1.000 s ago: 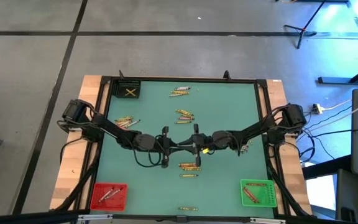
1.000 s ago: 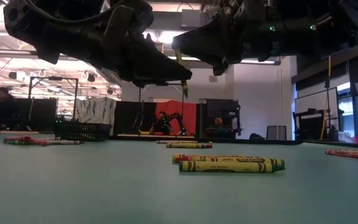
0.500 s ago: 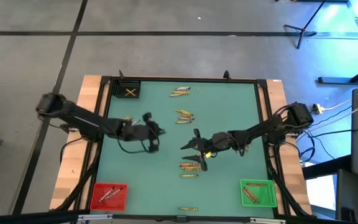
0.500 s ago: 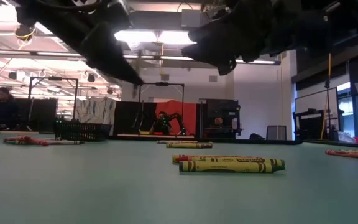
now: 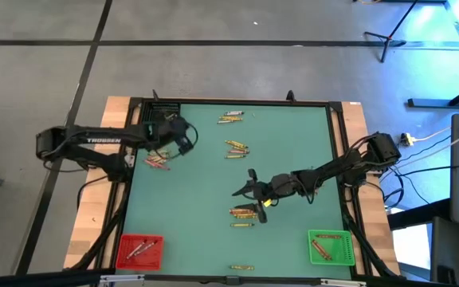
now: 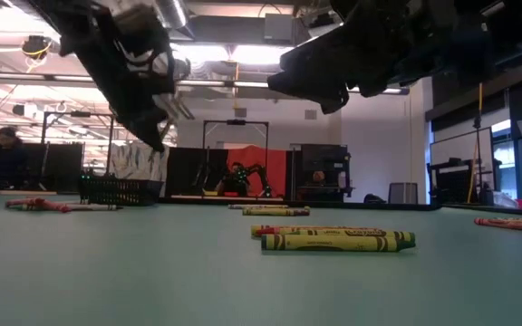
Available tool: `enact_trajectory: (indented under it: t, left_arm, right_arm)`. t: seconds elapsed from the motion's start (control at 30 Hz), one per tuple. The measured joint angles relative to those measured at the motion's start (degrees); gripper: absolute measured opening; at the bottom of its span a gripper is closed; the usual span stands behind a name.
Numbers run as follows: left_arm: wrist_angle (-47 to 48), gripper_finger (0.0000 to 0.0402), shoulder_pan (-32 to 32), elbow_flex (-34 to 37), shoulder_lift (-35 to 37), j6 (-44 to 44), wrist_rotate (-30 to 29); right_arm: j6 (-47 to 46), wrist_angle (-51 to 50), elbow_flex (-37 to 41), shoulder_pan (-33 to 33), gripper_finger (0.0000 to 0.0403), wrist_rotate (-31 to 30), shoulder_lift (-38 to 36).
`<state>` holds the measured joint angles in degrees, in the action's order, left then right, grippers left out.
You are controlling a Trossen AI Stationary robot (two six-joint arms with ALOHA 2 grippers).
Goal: Sort crayons
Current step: Put the green crayon into the black bin
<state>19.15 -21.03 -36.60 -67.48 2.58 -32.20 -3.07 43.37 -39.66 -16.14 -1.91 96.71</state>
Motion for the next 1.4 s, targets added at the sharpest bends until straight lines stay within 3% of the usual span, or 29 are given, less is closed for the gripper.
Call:
enact_trajectory:
  t: [0.27,0.53,0.97,1.27,1.4]
  left_arm:
    - [-0.1,0.0013,-14.3,0.0,-0.8,-4.5,0.0]
    - [-0.3,0.0013,-20.7,0.0,-0.8,-8.1,0.3]
    - [-0.3,0.0018,-25.2,0.0,-0.8,-9.2,0.4]
    - [1.2,0.0090,-25.7,0.0,-0.8,-9.0,0.5]
    - [1.8,0.0109,-24.7,0.0,-0.8,-8.2,4.3]
  right_arm:
    - [0.0,-0.9,0.0,0.0,0.0198,0.0,0.0]
    - [0.0,-1.2,0.0,0.0,0.0198,-1.5,0.0]
    - [0.0,-1.5,0.0,0.0,0.0198,-1.7,0.0]
    - [0.0,-1.5,0.0,0.0,0.0198,-1.7,0.0]
    - [0.0,-1.5,0.0,0.0,0.0198,-1.7,0.0]
